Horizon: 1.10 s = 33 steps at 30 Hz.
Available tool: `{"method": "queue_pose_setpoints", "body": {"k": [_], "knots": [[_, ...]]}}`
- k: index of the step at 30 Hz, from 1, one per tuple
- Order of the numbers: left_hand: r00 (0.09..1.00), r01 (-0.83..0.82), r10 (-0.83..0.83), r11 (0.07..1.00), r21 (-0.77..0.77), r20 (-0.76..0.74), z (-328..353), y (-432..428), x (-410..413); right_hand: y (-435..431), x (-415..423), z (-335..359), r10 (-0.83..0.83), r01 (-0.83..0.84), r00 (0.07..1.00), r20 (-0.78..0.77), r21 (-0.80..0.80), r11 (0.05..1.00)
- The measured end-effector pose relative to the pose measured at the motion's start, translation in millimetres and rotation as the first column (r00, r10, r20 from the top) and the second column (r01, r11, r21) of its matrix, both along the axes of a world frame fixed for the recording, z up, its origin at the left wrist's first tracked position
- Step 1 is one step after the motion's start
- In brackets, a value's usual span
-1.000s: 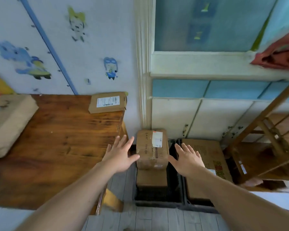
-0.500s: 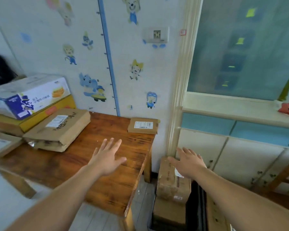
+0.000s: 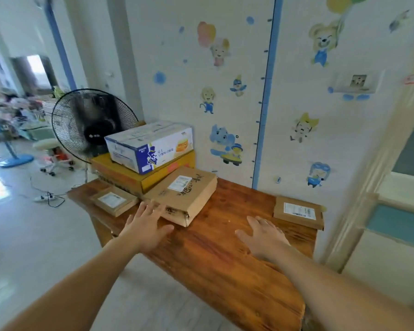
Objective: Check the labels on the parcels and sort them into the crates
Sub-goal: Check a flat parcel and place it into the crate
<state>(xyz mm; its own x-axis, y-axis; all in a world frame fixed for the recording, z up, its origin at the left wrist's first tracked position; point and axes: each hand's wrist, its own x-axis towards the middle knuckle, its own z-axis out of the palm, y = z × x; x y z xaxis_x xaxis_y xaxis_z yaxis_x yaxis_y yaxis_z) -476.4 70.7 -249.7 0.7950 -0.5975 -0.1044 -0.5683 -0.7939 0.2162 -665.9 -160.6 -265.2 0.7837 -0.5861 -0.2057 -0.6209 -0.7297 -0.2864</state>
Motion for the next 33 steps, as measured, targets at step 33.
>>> {"method": "queue_pose_setpoints", "body": {"k": [33], "knots": [[0.968,-0.076,0.095,0.993,0.088,-0.234,-60,-27,296,-31,318,-77,0.016,-0.011,1.000,-0.026,0.201,0.980]]}}
